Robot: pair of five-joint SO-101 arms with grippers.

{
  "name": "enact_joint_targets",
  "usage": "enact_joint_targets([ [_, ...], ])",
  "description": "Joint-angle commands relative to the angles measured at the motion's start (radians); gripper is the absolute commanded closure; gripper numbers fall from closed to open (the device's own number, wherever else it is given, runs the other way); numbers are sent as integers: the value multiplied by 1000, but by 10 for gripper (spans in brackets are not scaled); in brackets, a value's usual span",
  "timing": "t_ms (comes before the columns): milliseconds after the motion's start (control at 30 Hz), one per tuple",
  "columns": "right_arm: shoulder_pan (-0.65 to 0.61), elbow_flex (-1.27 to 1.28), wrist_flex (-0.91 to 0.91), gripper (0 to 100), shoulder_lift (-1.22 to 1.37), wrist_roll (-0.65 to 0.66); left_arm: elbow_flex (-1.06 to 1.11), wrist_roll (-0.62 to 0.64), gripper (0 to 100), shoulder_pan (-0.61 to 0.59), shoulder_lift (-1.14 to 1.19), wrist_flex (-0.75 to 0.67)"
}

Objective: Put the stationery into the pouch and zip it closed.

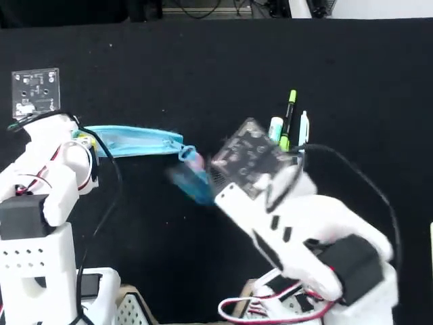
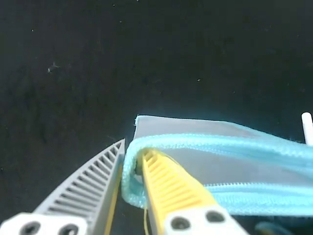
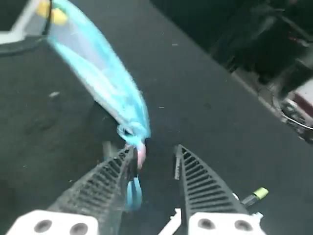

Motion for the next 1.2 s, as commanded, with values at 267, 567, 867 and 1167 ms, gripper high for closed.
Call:
enact_joint_targets([
  [267, 471, 4, -21, 884, 153, -187, 107, 28, 970, -7, 2, 2],
  [567, 559, 42, -181, 884, 575, -322, 116, 28, 970, -7, 2, 2],
  [867, 565, 30, -330, 884, 849, -328, 119, 28, 970, -7, 2, 2],
  [1167, 565, -179, -327, 884, 1115, -390, 119, 28, 970, -8, 2, 3],
])
